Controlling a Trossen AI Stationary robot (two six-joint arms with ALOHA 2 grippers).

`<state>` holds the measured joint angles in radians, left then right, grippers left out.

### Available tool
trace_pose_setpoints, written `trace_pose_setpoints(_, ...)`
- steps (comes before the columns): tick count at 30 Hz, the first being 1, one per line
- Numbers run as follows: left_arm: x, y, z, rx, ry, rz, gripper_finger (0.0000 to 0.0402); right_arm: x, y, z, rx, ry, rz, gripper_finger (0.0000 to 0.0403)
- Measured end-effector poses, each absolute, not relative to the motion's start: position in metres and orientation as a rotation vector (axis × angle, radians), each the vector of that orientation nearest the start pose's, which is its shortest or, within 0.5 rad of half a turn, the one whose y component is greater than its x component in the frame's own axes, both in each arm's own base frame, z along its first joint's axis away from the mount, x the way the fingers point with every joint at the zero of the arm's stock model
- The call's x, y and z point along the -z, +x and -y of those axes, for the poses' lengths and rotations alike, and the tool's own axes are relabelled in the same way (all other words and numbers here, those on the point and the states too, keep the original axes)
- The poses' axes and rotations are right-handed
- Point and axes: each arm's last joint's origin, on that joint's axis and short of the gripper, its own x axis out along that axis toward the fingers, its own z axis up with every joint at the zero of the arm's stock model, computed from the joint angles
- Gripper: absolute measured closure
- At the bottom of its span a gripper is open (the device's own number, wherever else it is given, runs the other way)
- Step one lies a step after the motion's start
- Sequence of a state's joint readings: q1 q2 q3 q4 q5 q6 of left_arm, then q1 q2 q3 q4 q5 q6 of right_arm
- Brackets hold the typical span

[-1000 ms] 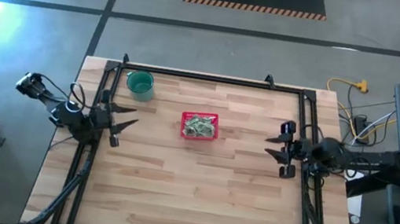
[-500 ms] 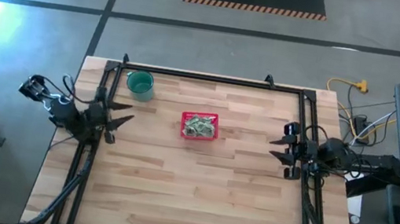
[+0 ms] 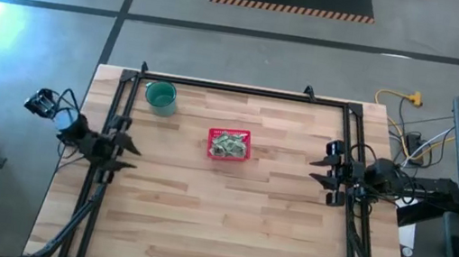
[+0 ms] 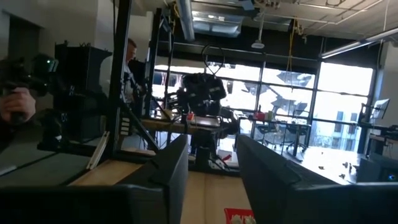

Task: Pick and place items into bin
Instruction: Return to Home Position

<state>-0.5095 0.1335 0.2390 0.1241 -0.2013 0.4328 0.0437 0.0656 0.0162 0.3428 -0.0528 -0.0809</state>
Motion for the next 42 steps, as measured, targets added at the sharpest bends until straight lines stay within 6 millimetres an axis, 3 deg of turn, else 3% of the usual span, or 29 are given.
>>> trace_pose_setpoints(7,-0.239,0.104,0.044,0.161,0.356,0.293,0.0265,-0.197,0.097,-0.006,-0.085,-0.074,0.296,0.028)
trace_pose_setpoints(12,-0.238,0.121,0.046,0.189,0.393,0.222,0.0265,-0.197,0.097,-0.006,-0.085,-0.075,0.296,0.028)
trace_pose_setpoints(18,-0.232,0.132,0.03,0.122,0.355,0.142,0.0265,-0.196,0.097,-0.006,-0.09,-0.072,0.293,0.028)
trace_pose_setpoints(26,-0.23,0.118,0.013,0.142,0.318,0.186,0.0265,-0.196,0.097,-0.006,-0.093,-0.078,0.292,0.028)
trace_pose_setpoints(42,-0.215,0.088,0.009,0.084,0.34,0.294,0.0265,-0.196,0.097,-0.006,-0.093,-0.08,0.291,0.028)
